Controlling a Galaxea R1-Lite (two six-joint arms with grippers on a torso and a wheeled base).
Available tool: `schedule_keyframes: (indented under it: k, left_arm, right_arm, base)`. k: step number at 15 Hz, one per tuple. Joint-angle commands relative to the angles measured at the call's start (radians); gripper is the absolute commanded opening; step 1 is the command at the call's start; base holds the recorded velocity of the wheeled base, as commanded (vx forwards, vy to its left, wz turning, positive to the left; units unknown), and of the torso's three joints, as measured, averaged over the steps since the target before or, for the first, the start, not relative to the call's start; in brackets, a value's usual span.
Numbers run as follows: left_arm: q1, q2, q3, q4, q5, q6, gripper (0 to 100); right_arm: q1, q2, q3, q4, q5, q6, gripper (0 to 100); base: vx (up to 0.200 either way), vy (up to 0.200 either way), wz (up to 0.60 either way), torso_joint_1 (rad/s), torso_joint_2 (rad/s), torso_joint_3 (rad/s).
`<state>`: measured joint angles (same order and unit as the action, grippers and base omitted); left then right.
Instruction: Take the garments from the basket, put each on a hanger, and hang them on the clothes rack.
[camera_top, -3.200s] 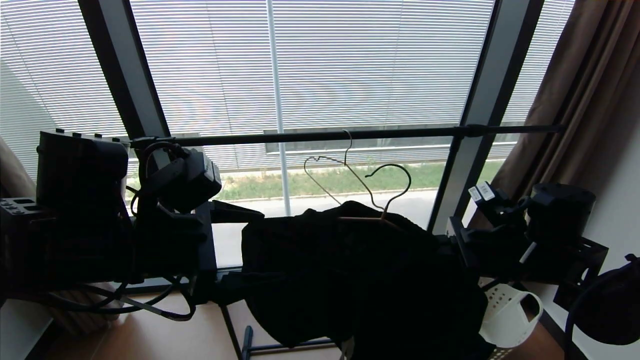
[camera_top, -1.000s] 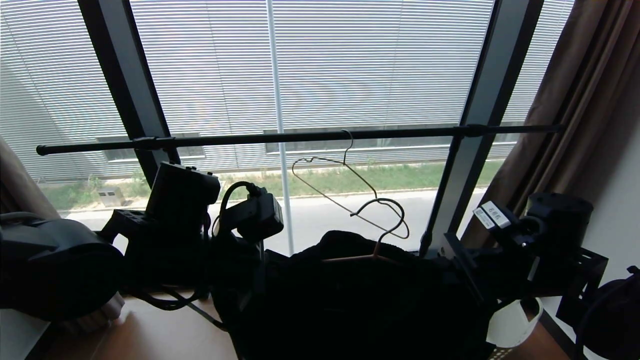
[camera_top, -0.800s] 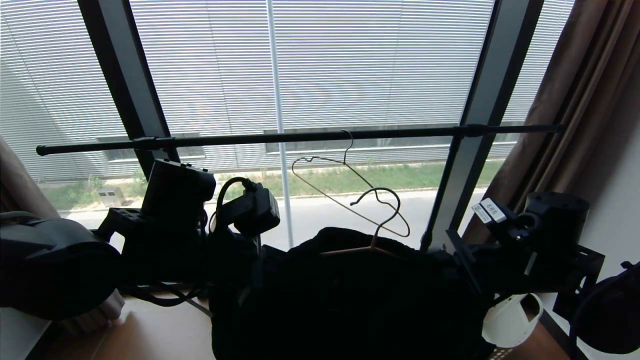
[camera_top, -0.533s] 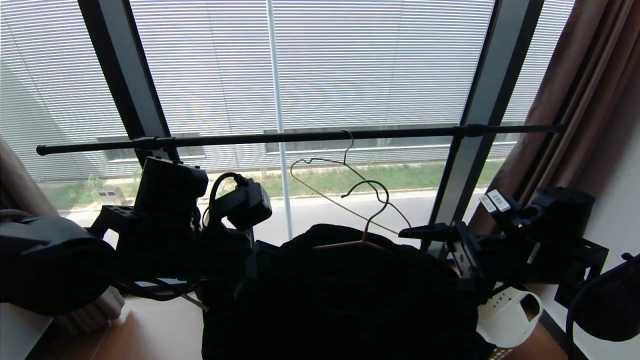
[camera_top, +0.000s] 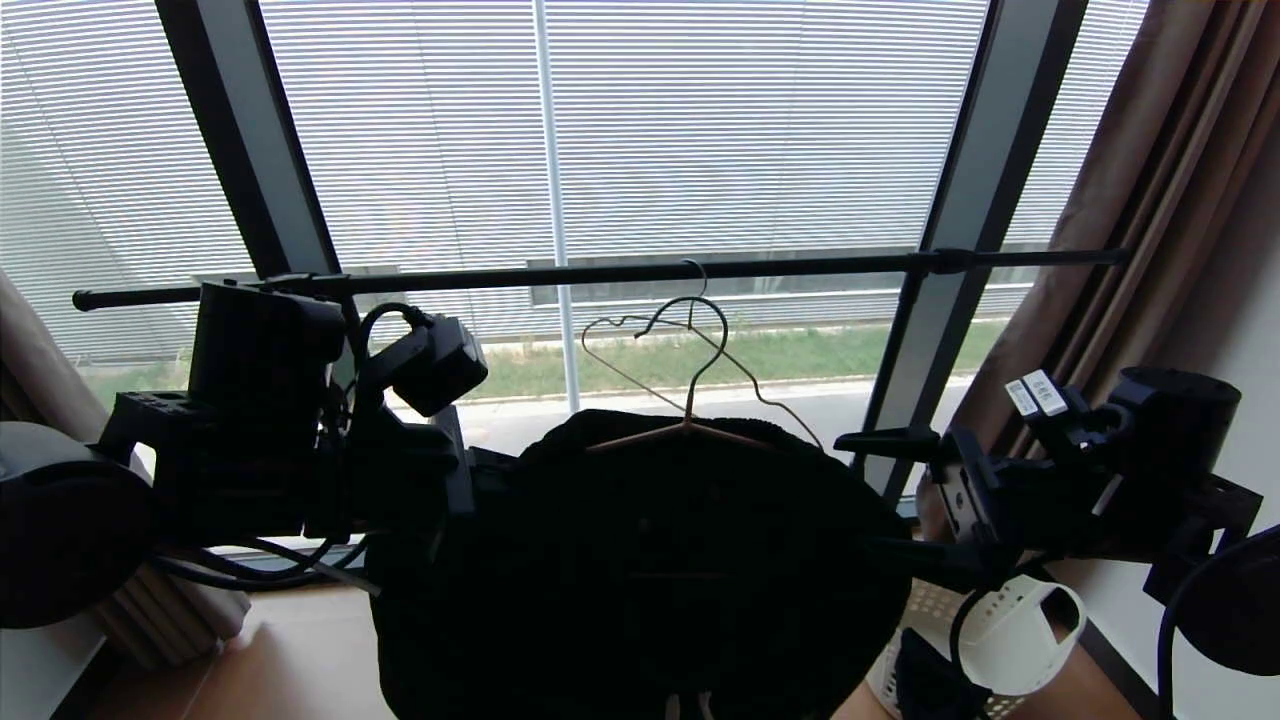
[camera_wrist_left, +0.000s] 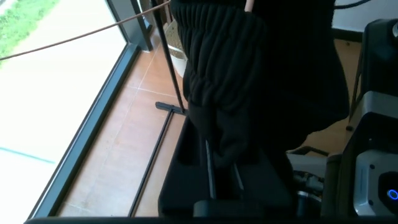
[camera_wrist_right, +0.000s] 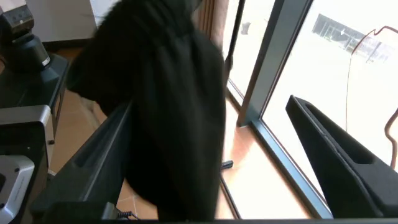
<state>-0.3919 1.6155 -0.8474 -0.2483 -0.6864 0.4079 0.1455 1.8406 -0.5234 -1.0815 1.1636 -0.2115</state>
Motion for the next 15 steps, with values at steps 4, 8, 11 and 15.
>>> schedule_keyframes:
  k: [4, 8, 11, 15]
  left_arm:
    - [0.022, -0.054, 0.024, -0.074, -0.001, -0.083, 0]
    - [0.061, -0.072, 0.059, -0.117, -0.015, -0.126, 0]
    - [0.097, -0.100, 0.068, -0.144, -0.081, -0.225, 0]
    - [0.134, -0.114, 0.068, -0.146, -0.127, -0.279, 0]
  right_arm:
    - [-0.003, 0.006, 0.005, 0.000, 0.002, -0.005, 100]
    - [-0.023, 0.065, -0.013, 0.000, 0.002, -0.005, 100]
    - [-0.046, 0.137, -0.044, 0.000, 0.002, -0.005, 100]
    - [-0.057, 0.189, -0.069, 0.000, 0.002, -0.006, 100]
  base:
    - [0.000, 0.000, 0.00, 0.000, 0.00, 0.000]
    - [0.000, 0.000, 0.00, 0.000, 0.00, 0.000]
    - [0.000, 0.000, 0.00, 0.000, 0.00, 0.000]
    - [0.000, 0.000, 0.00, 0.000, 0.00, 0.000]
